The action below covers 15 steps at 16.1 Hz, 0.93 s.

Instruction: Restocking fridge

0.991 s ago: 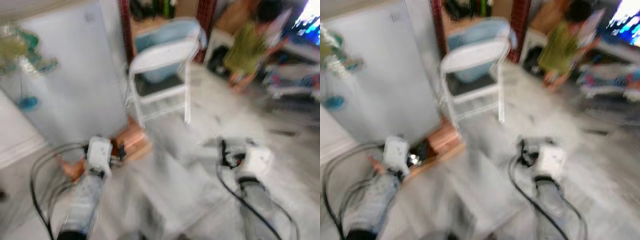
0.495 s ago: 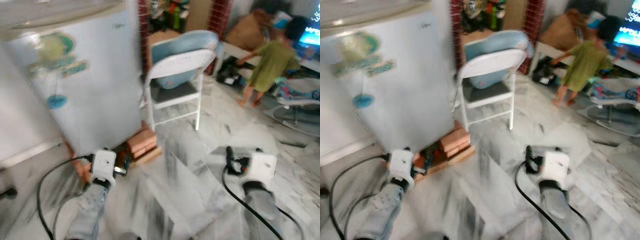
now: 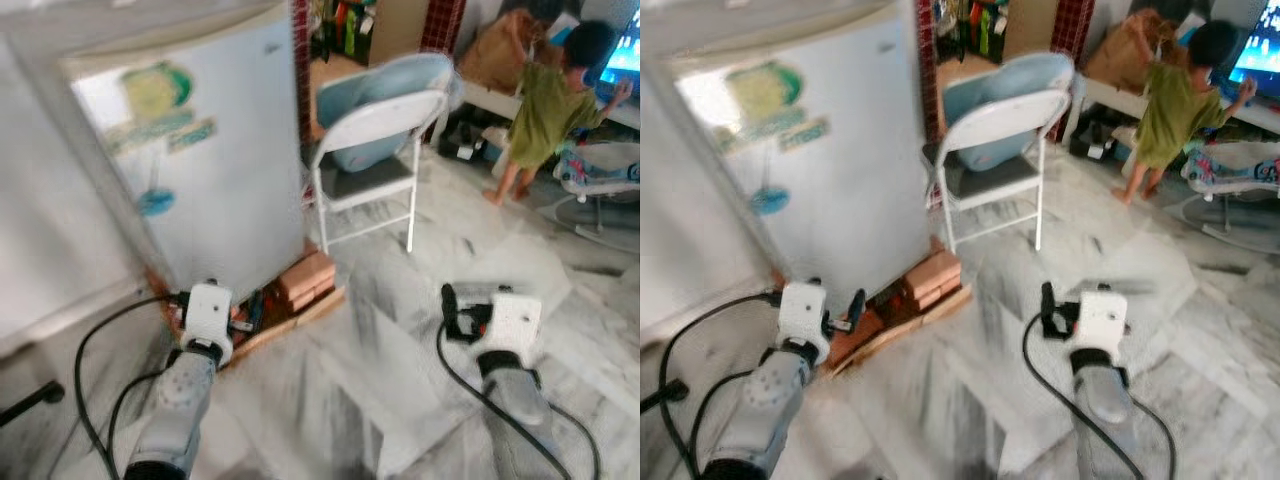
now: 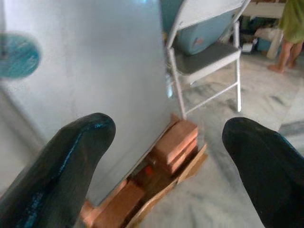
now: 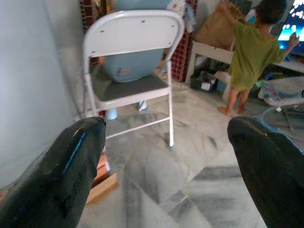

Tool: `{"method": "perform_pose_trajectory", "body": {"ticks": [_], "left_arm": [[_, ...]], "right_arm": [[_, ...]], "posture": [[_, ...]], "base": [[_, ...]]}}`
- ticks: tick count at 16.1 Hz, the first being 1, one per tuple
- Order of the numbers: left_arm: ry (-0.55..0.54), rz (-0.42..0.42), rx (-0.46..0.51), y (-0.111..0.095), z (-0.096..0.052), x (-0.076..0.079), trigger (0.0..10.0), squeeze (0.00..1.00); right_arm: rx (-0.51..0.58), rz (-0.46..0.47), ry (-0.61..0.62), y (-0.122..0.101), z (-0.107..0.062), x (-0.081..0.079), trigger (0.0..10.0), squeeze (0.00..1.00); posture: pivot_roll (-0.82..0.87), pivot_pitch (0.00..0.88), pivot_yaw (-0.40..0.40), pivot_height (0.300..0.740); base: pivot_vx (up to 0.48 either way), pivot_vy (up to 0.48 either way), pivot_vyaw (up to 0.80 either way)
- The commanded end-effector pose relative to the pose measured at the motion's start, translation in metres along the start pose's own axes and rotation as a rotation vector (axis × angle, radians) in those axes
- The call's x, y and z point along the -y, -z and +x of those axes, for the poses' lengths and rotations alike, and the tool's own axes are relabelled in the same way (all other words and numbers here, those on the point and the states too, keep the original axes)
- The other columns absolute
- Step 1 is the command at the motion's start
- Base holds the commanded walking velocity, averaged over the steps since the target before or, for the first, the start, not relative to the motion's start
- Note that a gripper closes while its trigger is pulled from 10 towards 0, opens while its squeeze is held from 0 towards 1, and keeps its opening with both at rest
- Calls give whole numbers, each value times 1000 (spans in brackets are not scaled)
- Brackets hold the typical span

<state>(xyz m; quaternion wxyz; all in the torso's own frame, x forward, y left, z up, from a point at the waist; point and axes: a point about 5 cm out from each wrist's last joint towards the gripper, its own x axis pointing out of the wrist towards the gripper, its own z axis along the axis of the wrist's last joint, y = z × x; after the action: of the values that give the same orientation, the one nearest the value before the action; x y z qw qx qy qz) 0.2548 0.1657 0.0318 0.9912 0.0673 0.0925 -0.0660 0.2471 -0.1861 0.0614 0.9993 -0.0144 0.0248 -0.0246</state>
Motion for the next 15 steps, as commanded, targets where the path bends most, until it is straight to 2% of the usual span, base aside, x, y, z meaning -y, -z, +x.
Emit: {"method": "perform_pose_trajectory", "body": {"ticks": [1, 5, 10, 15], "left_arm": [[14, 8, 20, -6, 3, 4, 10000, 0], [15, -14, 24, -6, 2, 10, 10000, 0], [11, -11, 22, -7, 3, 9, 10000, 0], [11, -12, 10, -5, 2, 11, 10000, 0]], "right_arm": [[19, -23, -2, -6, 2, 4, 10000, 0], [22, -31, -1, -10, 9, 9, 10000, 0], [23, -43, -3, -10, 9, 8, 10000, 0], [20, -48, -7, -8, 8, 8, 10000, 0]], "posture": [[92, 40, -5, 740], [100, 45, -18, 740], [98, 54, -18, 740], [100, 58, -22, 740]], "base": [[0, 480, -800], [0, 480, -800], [0, 480, -800], [0, 480, -109]]}}
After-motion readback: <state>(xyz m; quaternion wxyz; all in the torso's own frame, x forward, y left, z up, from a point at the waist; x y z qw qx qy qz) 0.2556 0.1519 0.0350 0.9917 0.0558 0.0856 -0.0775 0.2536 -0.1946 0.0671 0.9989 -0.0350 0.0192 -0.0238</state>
